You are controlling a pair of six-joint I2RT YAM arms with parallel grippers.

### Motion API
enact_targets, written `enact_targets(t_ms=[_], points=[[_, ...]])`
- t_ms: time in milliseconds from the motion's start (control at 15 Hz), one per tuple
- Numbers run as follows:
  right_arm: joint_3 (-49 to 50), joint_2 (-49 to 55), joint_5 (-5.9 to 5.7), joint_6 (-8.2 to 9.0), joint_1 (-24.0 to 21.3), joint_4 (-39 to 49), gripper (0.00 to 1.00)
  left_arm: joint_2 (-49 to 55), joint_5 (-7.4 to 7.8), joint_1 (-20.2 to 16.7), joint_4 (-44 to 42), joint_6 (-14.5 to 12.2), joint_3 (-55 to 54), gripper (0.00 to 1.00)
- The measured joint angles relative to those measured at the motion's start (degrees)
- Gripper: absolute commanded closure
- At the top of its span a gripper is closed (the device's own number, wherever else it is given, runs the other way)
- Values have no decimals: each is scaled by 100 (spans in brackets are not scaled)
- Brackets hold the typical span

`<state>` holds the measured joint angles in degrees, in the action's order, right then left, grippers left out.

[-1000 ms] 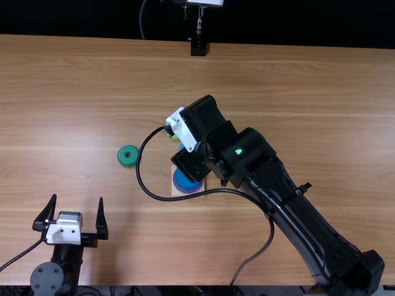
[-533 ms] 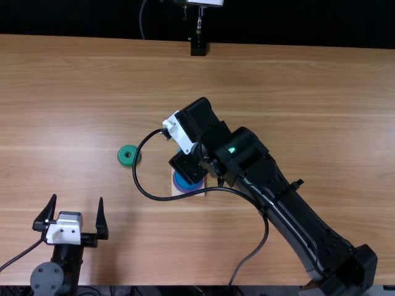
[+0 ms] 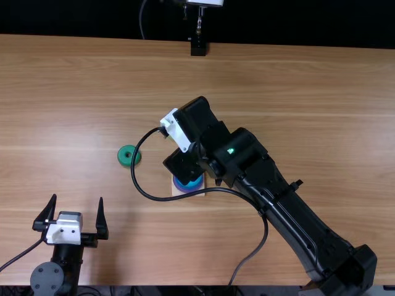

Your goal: Build the Hanoi tower: stack the rings onto the peg from bottom to top in this color order: purple, dark blue, light blue, dark green, light green, yellow, orange.

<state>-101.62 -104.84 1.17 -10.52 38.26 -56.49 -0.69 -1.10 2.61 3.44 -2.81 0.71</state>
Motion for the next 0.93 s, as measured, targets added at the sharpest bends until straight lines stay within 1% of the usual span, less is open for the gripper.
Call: enact_targets(t_ms=[333, 400, 467, 533, 667, 800, 933], points=[[15, 0, -15, -4, -2, 1917, 0, 2, 2, 0, 2, 2, 2, 0], [149, 20, -28, -2, -37, 2350, 0, 2, 0, 0, 0, 0, 2, 0], [413, 111, -48, -7, -107, 2684, 0, 2, 0, 0, 0, 2, 0, 0], [846, 352, -140, -7, -291, 3036, 0, 2, 0, 0, 0, -2, 0, 0], [1700, 1161, -612, -7, -861, 3947, 0, 2, 0, 0, -2, 0, 0, 0], [2409, 2173, -1104, -4, -1204, 5016, 0, 2, 0, 0, -2, 0, 0, 0], [3084, 3086, -1438, -7, -1379, 5676, 0, 2, 2, 0, 0, 0, 2, 0]])
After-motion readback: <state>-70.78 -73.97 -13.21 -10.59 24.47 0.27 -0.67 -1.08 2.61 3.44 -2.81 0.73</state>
